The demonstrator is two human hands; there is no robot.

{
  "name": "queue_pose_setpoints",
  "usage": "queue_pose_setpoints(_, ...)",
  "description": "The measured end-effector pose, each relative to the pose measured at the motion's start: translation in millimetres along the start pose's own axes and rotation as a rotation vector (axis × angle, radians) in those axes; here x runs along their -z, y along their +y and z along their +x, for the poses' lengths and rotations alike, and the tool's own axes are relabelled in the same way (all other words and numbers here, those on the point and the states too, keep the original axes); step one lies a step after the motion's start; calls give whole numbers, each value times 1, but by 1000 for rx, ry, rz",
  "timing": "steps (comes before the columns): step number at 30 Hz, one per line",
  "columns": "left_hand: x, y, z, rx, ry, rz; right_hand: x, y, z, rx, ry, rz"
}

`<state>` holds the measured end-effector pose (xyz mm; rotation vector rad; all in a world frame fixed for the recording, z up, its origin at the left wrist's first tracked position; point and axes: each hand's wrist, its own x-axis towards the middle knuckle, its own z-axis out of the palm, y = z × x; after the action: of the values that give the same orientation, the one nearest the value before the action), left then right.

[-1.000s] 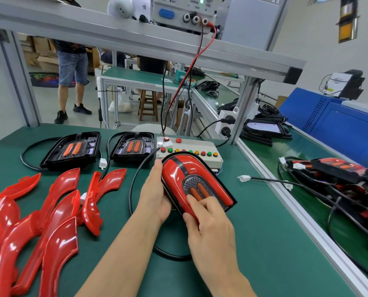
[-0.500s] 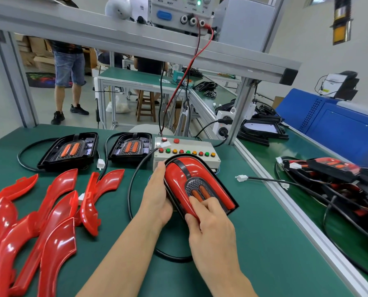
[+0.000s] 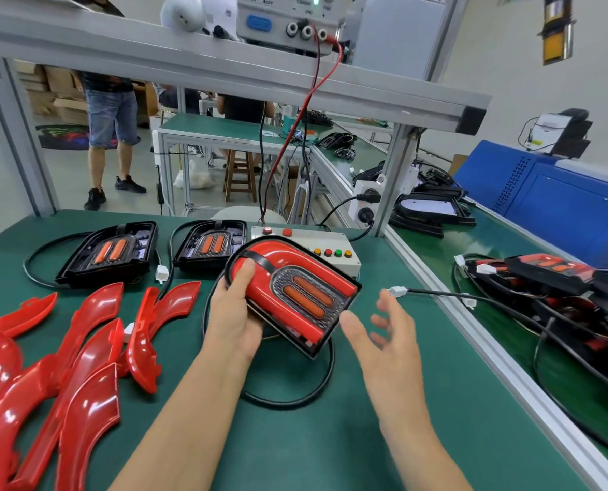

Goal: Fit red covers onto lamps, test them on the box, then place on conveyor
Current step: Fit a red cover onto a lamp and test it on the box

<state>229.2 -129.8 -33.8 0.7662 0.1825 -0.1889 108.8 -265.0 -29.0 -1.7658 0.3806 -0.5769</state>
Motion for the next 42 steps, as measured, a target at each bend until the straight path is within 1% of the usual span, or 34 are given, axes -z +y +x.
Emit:
queue_pose_setpoints(1,0,0,0,7,22,-25,-1,-1,4,-155,-96,112)
queue_pose_setpoints(2,1,-1,0,10,35,-32,-3,-1,8,-268,-212,205)
queue_pose_setpoints(3,0,-3,0,8,42,-23,-5,0,11,-324,-314,260)
queue_pose_setpoints(4,0,-5,0,3,47,-9,-7,1,13,-332,-381,286)
queue_pose_setpoints(5,0,-6,0,-2,52,-1,-8,1,14,-326,-411,301)
queue_pose_setpoints(8,0,-6,1,-3,65,-15,-9,3,17,-324,-413,302)
queue_pose_setpoints(12,-1,-10,0,-14,46,-3,-8,7,18,-385,-433,286)
queue_pose_setpoints(15,-2,-10,-1,-21,46,-14,-8,9,15,-402,-325,284)
queue_pose_setpoints(16,-2,-9,-2,-28,46,-18,-8,9,14,-415,-312,280)
queue_pose_setpoints(18,-3,-8,-3,-38,34,-22,-7,7,14,-442,-378,286)
queue_pose_setpoints(20,-4,-9,-5,-36,2,-13,-7,7,14,-450,-462,382)
queue_pose_setpoints(22,-5,-9,-7,-30,-28,1,-9,7,16,-437,-492,492)
queue_pose_setpoints(25,-4,-9,-7,-26,-61,48,-12,12,16,-416,-473,555)
queue_pose_setpoints(29,-1,-10,-4,10,-88,83,-11,21,15,-352,-406,556)
queue_pose_setpoints(36,-1,-11,-2,-18,-78,103,-12,26,12,-279,-362,476)
queue_pose_setpoints(40,-2,-13,-4,-14,-65,98,-14,28,11,-286,-340,474)
queue_pose_setpoints(42,-5,-13,-7,-24,-82,83,-14,28,11,-291,-338,498)
